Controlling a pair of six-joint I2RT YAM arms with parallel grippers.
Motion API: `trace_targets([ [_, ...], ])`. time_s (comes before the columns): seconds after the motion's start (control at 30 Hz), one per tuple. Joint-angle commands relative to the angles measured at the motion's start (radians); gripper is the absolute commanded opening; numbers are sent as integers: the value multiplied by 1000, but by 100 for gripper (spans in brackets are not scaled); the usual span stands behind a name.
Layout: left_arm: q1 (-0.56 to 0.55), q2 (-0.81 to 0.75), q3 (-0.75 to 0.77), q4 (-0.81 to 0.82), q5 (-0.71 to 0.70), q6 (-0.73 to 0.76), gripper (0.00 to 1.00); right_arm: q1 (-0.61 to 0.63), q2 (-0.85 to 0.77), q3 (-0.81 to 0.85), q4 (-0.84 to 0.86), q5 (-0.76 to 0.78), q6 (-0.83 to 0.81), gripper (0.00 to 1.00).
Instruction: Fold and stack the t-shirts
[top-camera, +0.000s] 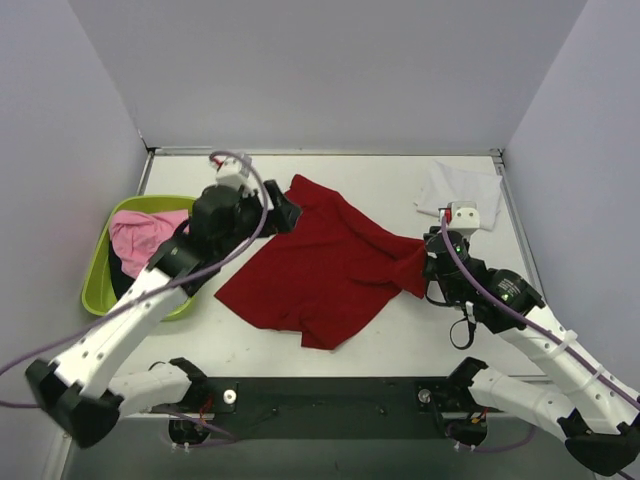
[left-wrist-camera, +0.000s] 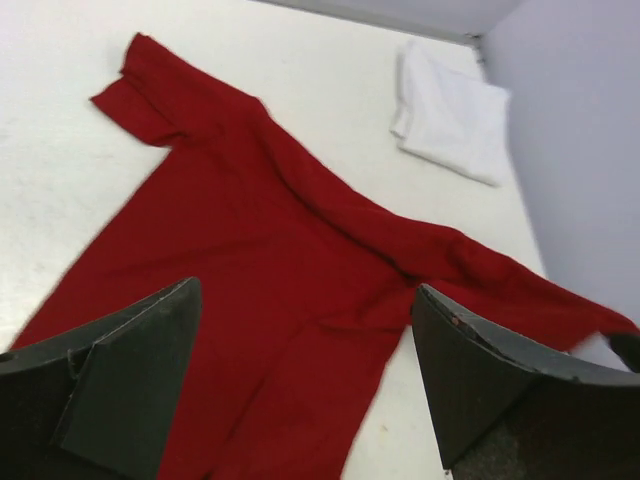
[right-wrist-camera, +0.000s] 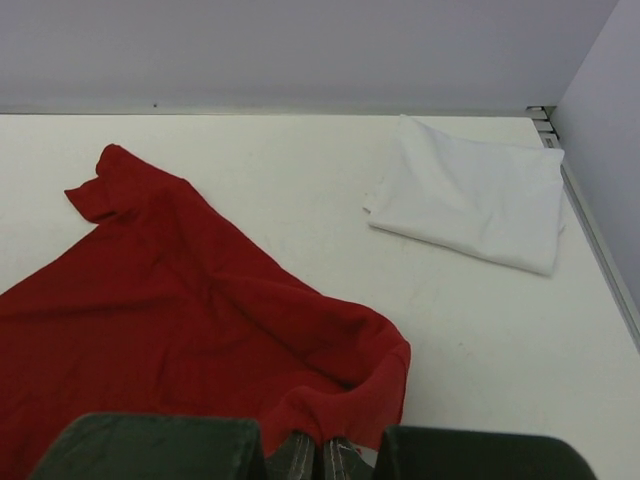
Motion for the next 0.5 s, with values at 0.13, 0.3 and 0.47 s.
trace_targets([
  [0.13,-239,-362,-408,-204,-178,-350,96,-24,6,-53,80,-57,15,0],
  [0.3,-329,-380,-565,-253,-235,-471,81,-25,3,-77,97,-83,31,0],
  [0.47,-371,-373,-683,-160,-239,-548,64,-25,-11,-94,99,-95,37,0],
])
